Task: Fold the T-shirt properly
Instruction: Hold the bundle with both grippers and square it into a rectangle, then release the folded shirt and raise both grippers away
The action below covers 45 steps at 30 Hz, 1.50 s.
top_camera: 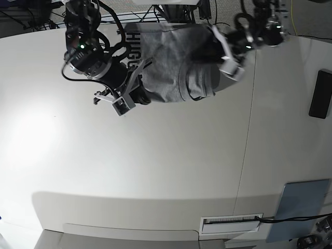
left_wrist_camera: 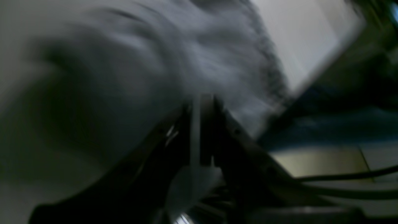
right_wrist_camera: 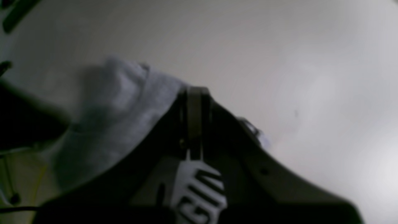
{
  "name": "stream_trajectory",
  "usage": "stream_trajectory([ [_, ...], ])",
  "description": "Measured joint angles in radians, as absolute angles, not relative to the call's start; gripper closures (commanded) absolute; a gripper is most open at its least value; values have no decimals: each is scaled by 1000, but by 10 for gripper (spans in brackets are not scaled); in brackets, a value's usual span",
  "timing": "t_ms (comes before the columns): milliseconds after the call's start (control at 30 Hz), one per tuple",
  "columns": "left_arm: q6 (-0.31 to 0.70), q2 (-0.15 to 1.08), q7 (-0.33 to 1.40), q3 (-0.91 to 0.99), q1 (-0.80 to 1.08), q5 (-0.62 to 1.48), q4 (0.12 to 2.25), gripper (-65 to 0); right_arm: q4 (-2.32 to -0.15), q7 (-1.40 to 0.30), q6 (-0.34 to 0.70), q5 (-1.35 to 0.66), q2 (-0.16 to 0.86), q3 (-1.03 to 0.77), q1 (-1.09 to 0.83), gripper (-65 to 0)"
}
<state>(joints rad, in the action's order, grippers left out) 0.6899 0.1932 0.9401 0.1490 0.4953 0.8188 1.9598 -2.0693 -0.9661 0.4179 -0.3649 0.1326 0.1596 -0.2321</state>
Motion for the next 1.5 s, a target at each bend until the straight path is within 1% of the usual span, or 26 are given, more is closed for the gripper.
stream_trajectory([
  [233,689,195,943,-12,513,702,1960,-32,-1837,-965,419,-312,133,160,-144,0],
  [367,690,194,926,-46,534,591,1932,-32,-1743,-962,419,-304,133,160,-86,0],
  [433,690,195,881,-44,533,529,1885,-32,-1719,-966,419,-286,133,160,-74,0],
  [533,662,195,777,-40,518,438,1810,-32,-1719,-968,419,-262,138,160,-75,0],
  [733,641,200,700,-47,402,400,1699,-32,-1725,-1006,411,-264,216,160,-80,0],
  [833,601,219,624,-49,336,374,1649,-32,-1775,-1009,389,-261,257,159,-112,0],
  [967,580,230,564,-46,242,319,1586,-32,-1851,-1014,376,-260,298,159,-179,0],
  [1167,576,219,505,-45,104,306,1450,-32,-1937,-992,368,-264,294,163,-293,0],
  [1267,576,216,488,-48,39,304,1385,-32,-1966,-991,366,-265,273,160,-334,0],
  [1367,574,217,492,-49,-4,303,1357,-32,-1975,-990,366,-266,246,177,-356,0],
  [1500,572,217,498,-49,-37,287,1354,-32,-1975,-993,366,-271,238,228,-357,0],
])
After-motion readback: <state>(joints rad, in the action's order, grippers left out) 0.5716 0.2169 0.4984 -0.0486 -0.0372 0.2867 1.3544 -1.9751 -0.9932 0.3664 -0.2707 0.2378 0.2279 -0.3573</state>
